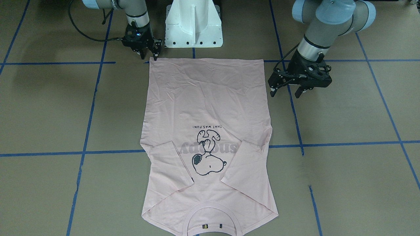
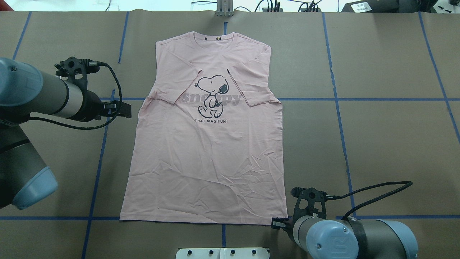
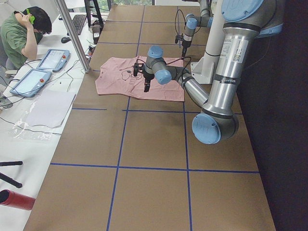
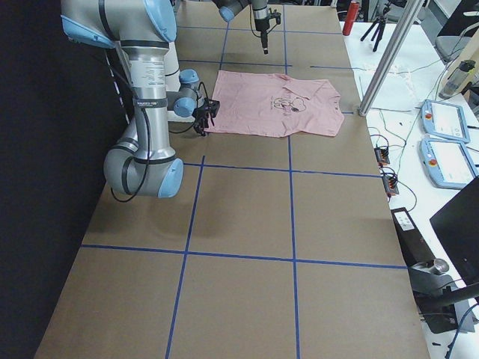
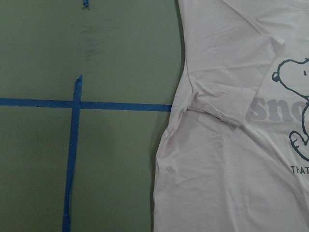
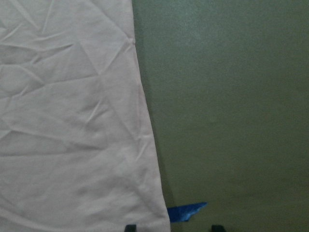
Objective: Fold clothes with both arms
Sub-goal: 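Grasp the hem corners nearest the robot with both grippers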
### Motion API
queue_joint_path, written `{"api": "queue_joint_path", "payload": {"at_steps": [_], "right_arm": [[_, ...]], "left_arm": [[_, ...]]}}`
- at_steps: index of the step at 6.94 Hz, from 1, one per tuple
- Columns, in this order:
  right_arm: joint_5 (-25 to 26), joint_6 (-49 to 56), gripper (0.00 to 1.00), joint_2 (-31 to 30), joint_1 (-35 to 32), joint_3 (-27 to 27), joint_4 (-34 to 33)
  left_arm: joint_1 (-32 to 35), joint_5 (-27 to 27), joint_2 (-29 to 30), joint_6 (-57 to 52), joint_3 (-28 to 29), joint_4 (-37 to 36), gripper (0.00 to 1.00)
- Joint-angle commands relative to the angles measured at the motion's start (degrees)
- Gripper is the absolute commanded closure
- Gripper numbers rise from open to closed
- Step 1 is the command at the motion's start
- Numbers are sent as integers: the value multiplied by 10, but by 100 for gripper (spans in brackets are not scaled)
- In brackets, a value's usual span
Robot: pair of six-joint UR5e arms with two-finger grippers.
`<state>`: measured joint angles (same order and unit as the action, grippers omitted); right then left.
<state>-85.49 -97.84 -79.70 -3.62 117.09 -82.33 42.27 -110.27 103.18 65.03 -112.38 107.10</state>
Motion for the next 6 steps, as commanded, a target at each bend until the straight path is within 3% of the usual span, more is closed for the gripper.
{"api": "queue_joint_path", "payload": {"at_steps": [1, 3, 6], "right_arm": [[-2, 0, 43, 6, 0, -5, 0], [-6, 0, 100, 13, 1, -7, -7], [-6, 0, 100, 17, -3, -5, -6]], "left_arm": [[0, 1, -1, 0, 0, 0, 0], [0, 0, 0, 0, 0, -1, 0], [0, 0, 4, 6, -2, -1, 0]]}}
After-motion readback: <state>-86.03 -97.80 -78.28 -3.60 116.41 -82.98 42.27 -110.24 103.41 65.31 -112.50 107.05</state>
